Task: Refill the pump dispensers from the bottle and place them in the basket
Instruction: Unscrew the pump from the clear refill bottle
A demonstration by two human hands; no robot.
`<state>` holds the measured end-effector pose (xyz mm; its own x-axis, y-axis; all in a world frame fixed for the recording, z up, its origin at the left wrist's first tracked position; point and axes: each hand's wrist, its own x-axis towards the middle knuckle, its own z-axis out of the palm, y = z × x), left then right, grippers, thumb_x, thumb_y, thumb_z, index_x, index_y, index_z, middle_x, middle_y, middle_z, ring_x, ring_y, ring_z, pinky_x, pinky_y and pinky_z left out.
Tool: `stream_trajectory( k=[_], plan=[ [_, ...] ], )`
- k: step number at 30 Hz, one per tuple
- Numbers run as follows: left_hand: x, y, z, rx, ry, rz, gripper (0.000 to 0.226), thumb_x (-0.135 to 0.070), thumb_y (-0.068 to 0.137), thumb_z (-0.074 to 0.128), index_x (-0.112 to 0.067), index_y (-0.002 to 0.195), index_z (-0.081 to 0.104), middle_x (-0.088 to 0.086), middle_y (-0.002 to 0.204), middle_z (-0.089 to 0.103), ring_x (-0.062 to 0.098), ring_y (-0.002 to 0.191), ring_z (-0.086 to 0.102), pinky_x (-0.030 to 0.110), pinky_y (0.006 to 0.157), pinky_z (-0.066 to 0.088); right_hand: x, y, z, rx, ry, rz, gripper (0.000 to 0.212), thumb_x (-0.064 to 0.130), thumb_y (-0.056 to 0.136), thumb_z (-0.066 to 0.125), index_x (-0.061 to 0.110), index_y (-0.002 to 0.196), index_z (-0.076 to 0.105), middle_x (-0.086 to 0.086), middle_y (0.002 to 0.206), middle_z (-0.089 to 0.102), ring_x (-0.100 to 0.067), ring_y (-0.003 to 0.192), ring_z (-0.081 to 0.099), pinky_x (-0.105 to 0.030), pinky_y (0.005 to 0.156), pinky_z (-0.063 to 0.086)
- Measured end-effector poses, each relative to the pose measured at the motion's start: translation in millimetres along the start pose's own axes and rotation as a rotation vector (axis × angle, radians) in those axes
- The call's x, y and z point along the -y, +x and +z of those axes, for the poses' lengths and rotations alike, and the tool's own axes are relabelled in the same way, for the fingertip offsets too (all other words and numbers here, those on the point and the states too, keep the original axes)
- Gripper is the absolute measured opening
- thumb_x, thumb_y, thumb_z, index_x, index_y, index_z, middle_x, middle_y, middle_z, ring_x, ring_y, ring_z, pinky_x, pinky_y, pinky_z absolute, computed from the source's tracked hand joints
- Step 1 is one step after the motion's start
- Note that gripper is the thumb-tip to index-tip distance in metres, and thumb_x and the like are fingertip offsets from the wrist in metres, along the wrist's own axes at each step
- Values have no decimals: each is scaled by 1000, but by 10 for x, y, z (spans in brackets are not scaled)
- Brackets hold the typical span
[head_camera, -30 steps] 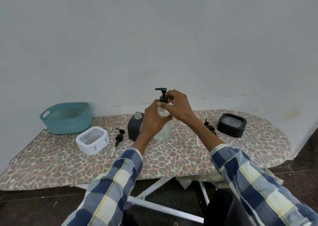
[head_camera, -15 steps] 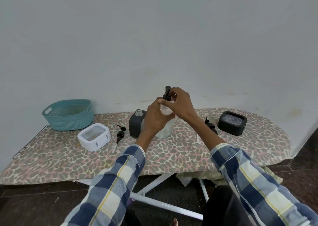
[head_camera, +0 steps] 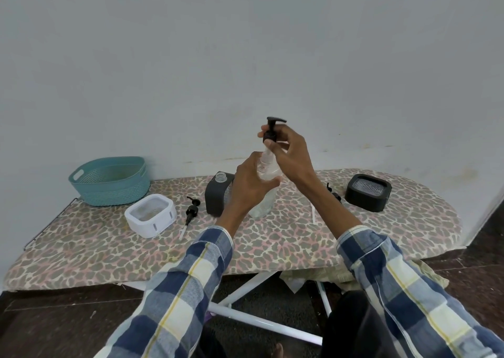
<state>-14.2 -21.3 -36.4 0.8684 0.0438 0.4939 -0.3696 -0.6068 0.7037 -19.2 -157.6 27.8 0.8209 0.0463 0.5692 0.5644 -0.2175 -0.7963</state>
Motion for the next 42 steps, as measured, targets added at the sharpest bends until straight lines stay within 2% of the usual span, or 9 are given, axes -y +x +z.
stream_trajectory(
  k=[4, 8, 12, 15, 23, 27, 31, 37, 42],
  plan=[
    [-5, -5, 0, -10, 19, 17, 60, -39, 78, 92, -19, 125, 61, 0, 116, 73, 19, 98, 69, 33, 86, 57, 182, 172, -98, -117, 88, -10, 27, 14, 98, 72, 14, 125, 72, 5, 110, 80, -8, 107, 74, -36, 105, 57],
    [-23, -15, -5, 2, 24, 9, 66, -40, 80, 91, -20, 135, 59, 0, 129, 72, 17, 107, 67, 31, 94, 57, 250, 235, -200, -184, -20, -62, 31, 22, 93, 79, 15, 123, 73, 8, 106, 79, -4, 98, 74, -25, 98, 58],
    [-76, -16, 3, 12, 30, 18, 64, -38, 81, 90, -20, 135, 59, -2, 127, 71, 13, 103, 64, 24, 89, 50, 277, 228, -212, -201, -48, -51, 25, 20, 88, 83, 13, 111, 76, 10, 98, 79, 1, 89, 74, -19, 91, 57],
    [-88, -31, 17, 11, 31, 25, 62, -39, 80, 90, -22, 131, 60, -3, 122, 72, 15, 101, 66, 27, 87, 53, 271, 214, -222, -247, -34, -10, 23, 21, 86, 85, 14, 108, 78, 11, 95, 79, 3, 85, 74, -18, 89, 57],
    [-77, -39, 20, 2, 57, 46, 64, -44, 81, 90, -21, 133, 58, -1, 125, 71, 16, 103, 65, 27, 89, 55, 219, 191, -299, -297, 70, 54, 25, 29, 87, 86, 17, 107, 78, 10, 96, 80, 0, 87, 74, -14, 84, 55],
    [-91, -49, 8, 7, 59, 47, 64, -41, 80, 90, -21, 132, 59, -2, 122, 71, 15, 101, 65, 24, 83, 52, 248, 269, -451, -358, 125, 47, 24, 31, 92, 81, 16, 110, 76, 10, 100, 78, 5, 84, 68, -13, 81, 52],
    [-102, -57, 20, 12, 59, 51, 58, -39, 79, 90, -22, 125, 61, -6, 112, 70, 16, 97, 66, 28, 80, 53, 290, 368, -630, -450, 159, 9, 24, 32, 95, 77, 15, 112, 74, 7, 104, 77, -1, 89, 69, -19, 83, 54],
    [-120, -84, 21, 13, 41, 63, 56, -37, 78, 91, -23, 124, 62, -8, 109, 69, 16, 96, 65, 29, 79, 52, 170, 507, -906, -602, 312, 44, 26, 35, 98, 73, 14, 113, 69, -7, 108, 78, -12, 99, 73, -38, 92, 60],
    [-118, -100, -9, 10, 45, 86, 59, -40, 78, 91, -22, 126, 62, -7, 112, 70, 17, 97, 67, 29, 82, 54, -129, 565, -1069, -700, 365, 192, 24, 45, 97, 73, 22, 100, 66, 2, 86, 68, -12, 84, 62, -42, 88, 59]
  ],
)
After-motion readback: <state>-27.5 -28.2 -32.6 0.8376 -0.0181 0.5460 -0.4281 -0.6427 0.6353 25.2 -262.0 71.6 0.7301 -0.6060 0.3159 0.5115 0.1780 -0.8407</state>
